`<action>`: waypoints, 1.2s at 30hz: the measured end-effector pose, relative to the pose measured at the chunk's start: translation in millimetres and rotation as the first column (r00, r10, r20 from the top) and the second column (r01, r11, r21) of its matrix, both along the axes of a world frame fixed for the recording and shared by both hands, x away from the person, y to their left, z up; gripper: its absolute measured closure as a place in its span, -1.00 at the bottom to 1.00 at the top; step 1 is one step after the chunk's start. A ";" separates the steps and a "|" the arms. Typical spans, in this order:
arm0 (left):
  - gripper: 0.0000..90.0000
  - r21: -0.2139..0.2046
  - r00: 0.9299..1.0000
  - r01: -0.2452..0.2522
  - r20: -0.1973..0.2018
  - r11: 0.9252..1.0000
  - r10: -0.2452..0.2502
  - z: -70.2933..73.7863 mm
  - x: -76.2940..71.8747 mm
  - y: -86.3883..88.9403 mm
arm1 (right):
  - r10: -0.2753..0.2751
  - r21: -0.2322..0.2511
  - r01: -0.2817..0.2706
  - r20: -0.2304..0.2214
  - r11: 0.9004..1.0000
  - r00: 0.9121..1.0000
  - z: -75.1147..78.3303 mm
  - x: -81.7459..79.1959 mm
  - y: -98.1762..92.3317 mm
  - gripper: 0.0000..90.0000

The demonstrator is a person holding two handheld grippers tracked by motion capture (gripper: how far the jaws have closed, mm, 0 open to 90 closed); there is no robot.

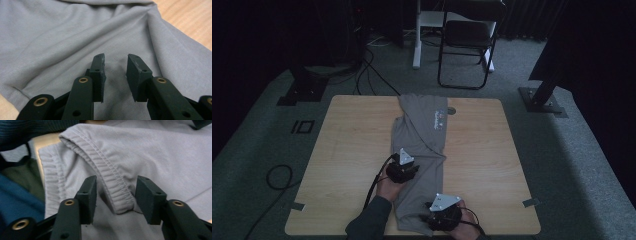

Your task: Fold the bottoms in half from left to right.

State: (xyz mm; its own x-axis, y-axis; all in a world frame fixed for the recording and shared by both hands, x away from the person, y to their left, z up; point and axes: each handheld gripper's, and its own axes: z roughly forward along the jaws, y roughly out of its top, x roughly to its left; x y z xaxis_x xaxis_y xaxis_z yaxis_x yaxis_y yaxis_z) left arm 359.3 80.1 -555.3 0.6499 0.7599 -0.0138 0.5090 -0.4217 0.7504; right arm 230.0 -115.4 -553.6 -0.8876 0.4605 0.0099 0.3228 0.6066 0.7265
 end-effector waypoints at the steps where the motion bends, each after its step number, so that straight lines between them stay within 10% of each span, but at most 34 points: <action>1: 0.52 0.000 1.000 -0.007 0.002 1.000 0.007 -0.1 2.8 -0.2 | -0.005 -0.006 0.005 0.011 1.000 1.000 -0.2 2.7 0.8 0.20; 12: 0.54 -0.012 0.995 -0.097 -0.005 0.995 0.097 0.2 36.9 3.3 | -0.048 -0.008 0.048 0.029 0.999 0.998 0.2 33.8 1.4 0.46; 28: 0.46 -0.012 0.996 -0.084 -0.006 0.996 0.084 0.1 29.5 7.0 | 0.001 -0.010 -0.001 -0.015 1.000 1.000 10.5 3.7 -13.3 0.57; 36: 0.35 -0.043 0.997 -0.069 -0.022 0.997 0.068 0.3 15.4 17.6 | 0.008 0.076 -0.003 -0.072 0.997 0.997 13.4 9.1 -25.0 0.14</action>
State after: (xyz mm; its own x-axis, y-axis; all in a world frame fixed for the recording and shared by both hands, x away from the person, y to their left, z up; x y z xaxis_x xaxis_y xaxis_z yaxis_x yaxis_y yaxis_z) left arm 374.7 97.7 -555.0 0.5959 0.8007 -0.0613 0.5511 -0.3521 0.7565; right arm 239.1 -140.4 -540.2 -0.8859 0.4509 0.1091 0.3729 0.5523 0.7456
